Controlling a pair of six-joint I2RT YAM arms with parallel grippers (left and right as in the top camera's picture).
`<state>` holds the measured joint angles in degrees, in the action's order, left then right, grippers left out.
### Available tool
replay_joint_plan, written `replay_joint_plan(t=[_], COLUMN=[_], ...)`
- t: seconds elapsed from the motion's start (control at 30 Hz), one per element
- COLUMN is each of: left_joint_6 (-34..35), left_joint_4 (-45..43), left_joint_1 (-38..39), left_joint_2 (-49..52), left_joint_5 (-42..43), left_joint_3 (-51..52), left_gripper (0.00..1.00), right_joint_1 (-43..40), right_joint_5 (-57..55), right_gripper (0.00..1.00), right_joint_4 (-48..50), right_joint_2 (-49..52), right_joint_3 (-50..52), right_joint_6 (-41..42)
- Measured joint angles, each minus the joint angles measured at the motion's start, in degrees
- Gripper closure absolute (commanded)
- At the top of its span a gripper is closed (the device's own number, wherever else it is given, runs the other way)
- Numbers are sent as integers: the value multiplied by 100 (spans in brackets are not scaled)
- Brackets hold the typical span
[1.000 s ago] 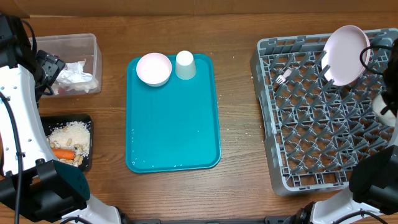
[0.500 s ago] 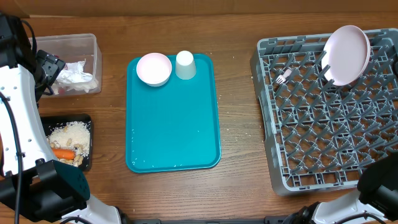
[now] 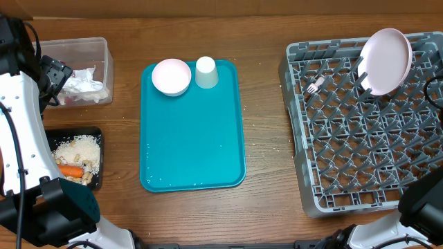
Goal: Sort waste into correct bins and load items into the dishwasher rack
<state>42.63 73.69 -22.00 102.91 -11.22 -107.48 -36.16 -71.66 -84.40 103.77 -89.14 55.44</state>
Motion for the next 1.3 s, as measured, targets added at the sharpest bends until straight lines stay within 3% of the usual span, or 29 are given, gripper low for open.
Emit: replay_joint_plan(t=[0.43,0.77,1.3], left_joint_6=[0,0,0], left_joint_4=[-2,-2,-2], left_joint_1=[0,0,0], left_joint_2=[0,0,0], left_joint_5=[2,2,0], left_joint_3=[0,0,0], left_gripper=[0,0,0], right_joint_1=[160,756,739], right_joint_5=[-17,-103,-551], right_gripper=[95,93,93], right_joint_4=[415,616,1088], right_joint_2=[2,2,2], right_joint_3=[1012,1019,1021], right_joint_6=[-11,-348,-949])
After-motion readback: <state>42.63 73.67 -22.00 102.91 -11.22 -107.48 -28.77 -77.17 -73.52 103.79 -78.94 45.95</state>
